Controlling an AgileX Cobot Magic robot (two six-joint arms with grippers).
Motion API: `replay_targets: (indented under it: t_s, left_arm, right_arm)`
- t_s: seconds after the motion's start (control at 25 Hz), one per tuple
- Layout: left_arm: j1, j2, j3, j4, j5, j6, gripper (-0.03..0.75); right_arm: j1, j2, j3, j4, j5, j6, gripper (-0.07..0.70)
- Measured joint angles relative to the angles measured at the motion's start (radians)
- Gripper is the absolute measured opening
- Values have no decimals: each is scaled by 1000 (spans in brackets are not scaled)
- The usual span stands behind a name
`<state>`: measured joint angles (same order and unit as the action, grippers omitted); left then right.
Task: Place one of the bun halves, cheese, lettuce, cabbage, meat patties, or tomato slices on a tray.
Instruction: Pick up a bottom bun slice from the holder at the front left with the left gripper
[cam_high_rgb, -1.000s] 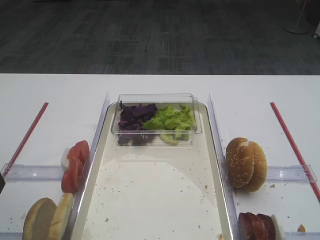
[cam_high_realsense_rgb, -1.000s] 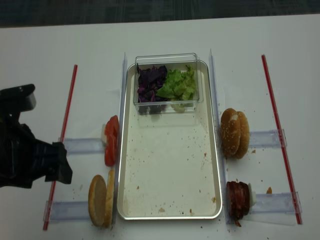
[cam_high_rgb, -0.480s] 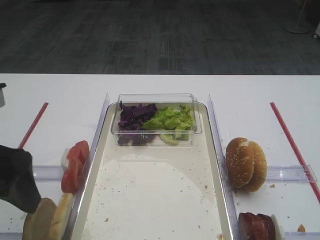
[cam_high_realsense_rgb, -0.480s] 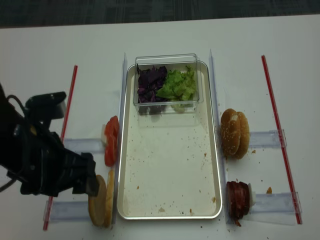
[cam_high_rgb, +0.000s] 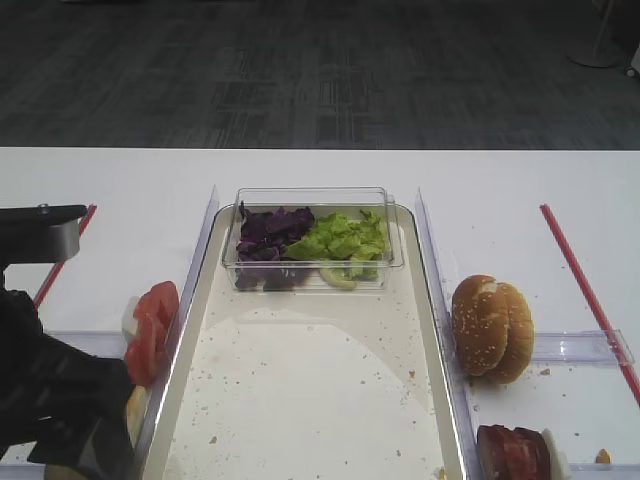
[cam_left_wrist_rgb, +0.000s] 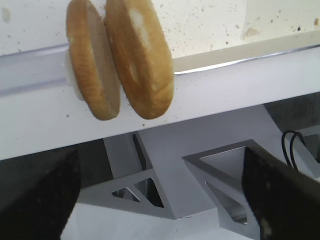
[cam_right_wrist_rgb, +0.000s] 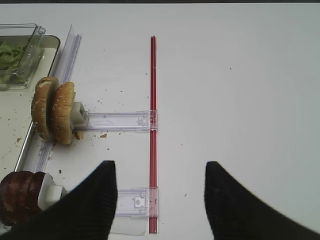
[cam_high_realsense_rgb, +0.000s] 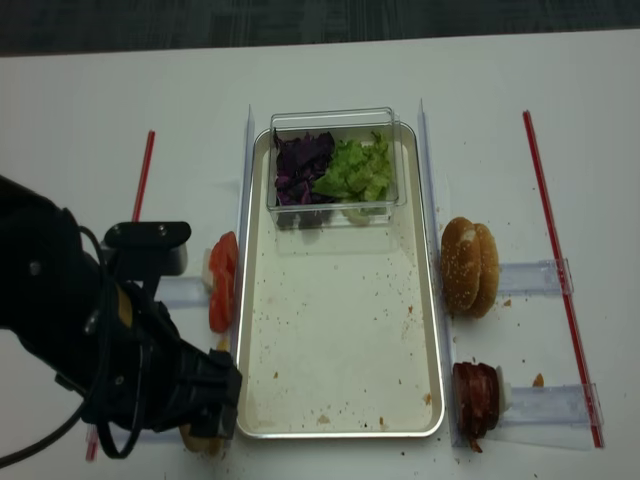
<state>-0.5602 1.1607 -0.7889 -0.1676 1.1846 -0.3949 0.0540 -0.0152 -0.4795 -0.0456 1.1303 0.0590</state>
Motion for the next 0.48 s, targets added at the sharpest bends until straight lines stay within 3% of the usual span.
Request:
replay_targets:
  t_s: [0.24, 0.48]
  left_arm:
    - [-15, 4, 0, 4, -42, -20, 599]
    - [-15, 106, -17, 5, -49, -13, 578]
  right_arm:
    - [0, 0, 0, 0, 0, 0, 426]
    - [0, 0, 0, 0, 0, 0, 426]
